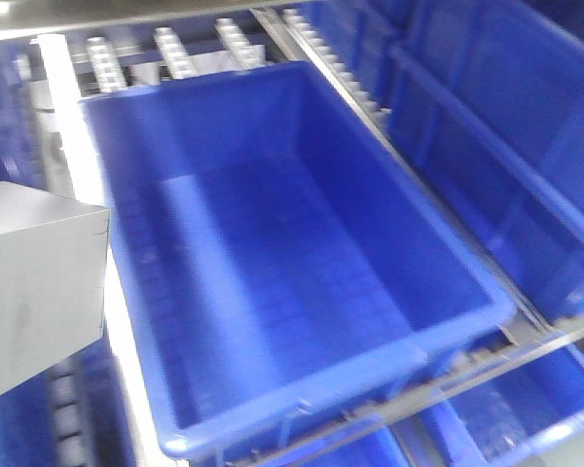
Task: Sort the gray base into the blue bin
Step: 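Stop the base in front of the open blue bins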
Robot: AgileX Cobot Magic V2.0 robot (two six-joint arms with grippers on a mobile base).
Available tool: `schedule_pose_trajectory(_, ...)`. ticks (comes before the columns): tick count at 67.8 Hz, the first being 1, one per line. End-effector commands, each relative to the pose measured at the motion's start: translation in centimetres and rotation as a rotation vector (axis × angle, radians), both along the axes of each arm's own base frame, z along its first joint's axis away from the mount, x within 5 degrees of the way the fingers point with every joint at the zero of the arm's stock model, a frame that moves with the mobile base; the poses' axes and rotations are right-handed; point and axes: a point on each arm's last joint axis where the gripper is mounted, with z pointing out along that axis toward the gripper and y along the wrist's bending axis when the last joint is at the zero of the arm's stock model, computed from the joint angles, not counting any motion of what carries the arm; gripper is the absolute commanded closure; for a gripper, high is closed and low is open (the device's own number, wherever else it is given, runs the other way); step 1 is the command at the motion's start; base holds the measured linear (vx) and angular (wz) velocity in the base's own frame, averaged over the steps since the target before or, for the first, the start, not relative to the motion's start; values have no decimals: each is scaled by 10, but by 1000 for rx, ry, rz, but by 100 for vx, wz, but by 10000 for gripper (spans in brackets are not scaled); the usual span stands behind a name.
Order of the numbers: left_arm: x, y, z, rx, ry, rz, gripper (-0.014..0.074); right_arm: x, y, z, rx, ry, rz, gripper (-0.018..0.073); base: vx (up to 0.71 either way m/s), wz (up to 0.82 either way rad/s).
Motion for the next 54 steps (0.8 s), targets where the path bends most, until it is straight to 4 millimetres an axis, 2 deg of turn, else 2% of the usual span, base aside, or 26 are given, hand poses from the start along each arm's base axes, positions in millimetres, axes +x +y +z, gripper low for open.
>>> schedule_pose_trajectory(1,-2,3,19,-70,-110,13,603,2,-1,5,-24,-53,-4,564,10,51)
schedule_pose_trajectory(25,-2,3,19,-70,-110,13,603,2,-1,5,-24,-53,-4,564,8,39)
schedule_pose_trajectory(54,-2,3,19,-70,-110,13,603,2,-1,5,-24,-53,-4,564,3,19)
